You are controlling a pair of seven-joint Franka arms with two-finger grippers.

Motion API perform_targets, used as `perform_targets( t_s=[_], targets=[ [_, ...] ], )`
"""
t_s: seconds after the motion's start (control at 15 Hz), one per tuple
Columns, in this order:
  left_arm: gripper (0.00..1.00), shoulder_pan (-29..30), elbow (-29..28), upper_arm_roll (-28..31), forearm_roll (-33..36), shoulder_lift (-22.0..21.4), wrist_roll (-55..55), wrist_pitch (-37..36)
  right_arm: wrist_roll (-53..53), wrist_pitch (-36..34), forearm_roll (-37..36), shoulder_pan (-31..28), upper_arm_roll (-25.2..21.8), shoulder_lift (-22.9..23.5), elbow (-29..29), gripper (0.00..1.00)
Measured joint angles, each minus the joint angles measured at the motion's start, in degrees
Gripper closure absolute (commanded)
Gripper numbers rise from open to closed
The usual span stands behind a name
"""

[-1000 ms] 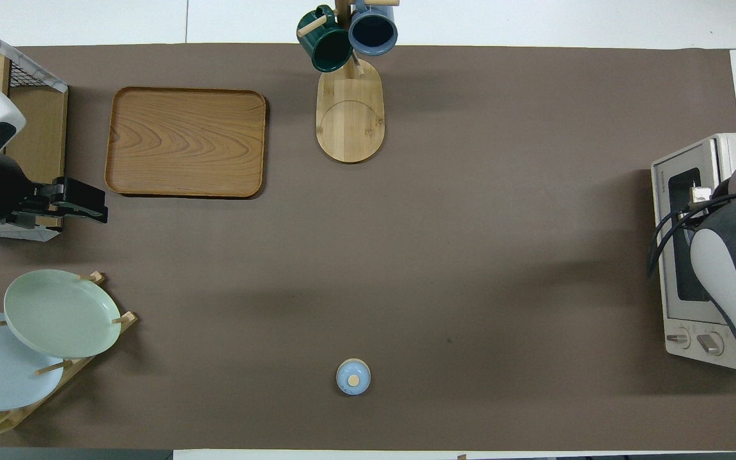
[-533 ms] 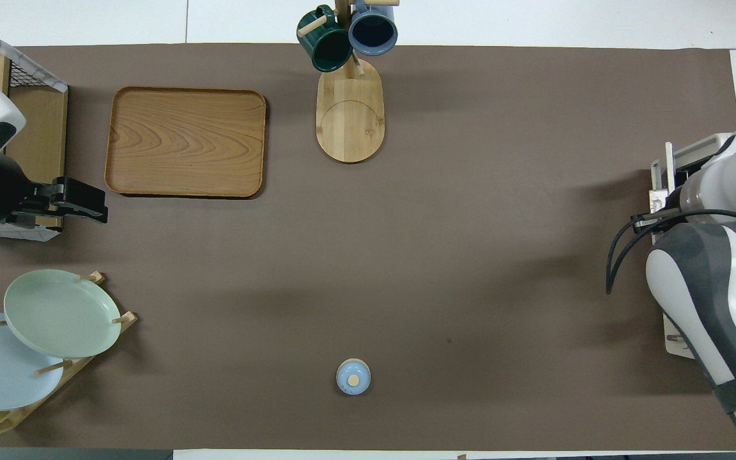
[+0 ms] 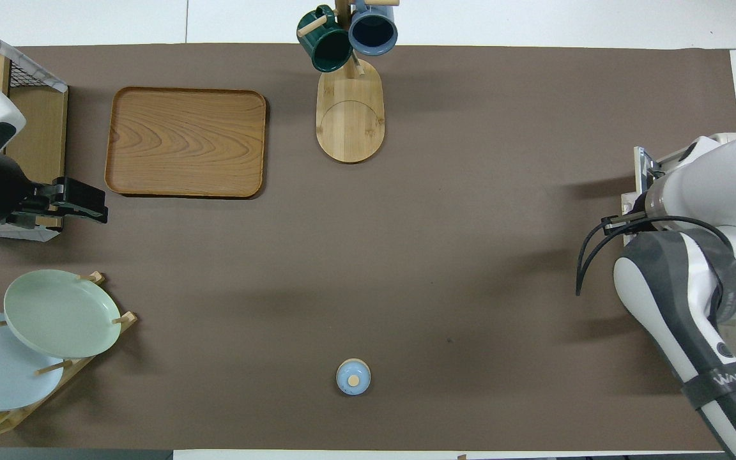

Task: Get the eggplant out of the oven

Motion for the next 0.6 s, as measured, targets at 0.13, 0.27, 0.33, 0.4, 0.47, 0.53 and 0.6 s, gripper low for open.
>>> perform_targets(
  t_s=[0.13,0.27,0.33,0.4,0.47,0.53,0.6],
  targets=[
    [0.00,0.0,0.0,0.0,0.0,0.0,0.0,0.0,0.5,1.3,0.2,0.3,0.0,0.9,-0.5,1.00],
    [0.00,0.0,0.0,0.0,0.0,0.0,0.0,0.0,0.8,2.0,1.1,0.3,0.0,1.7,-0.5,1.00],
    [0.00,0.0,0.0,0.0,0.0,0.0,0.0,0.0,0.8,2.7,1.4,0.3,-0.1,2.2,-0.7,1.00],
    [0.00,0.0,0.0,0.0,0.0,0.0,0.0,0.0,0.9,3.7,1.6,0.3,0.0,2.9,-0.9,1.00],
    [0.00,0.0,0.0,0.0,0.0,0.0,0.0,0.0,1.1,4.9,1.8,0.3,0.0,3.9,-1.2,1.00],
    [0.00,0.0,0.0,0.0,0.0,0.0,0.0,0.0,1.7,5.9,1.8,0.3,0.0,5.0,-1.3,1.00],
    [0.00,0.0,0.0,0.0,0.0,0.0,0.0,0.0,2.0,6.5,1.8,0.4,0.0,5.8,-1.3,1.00]
  ],
)
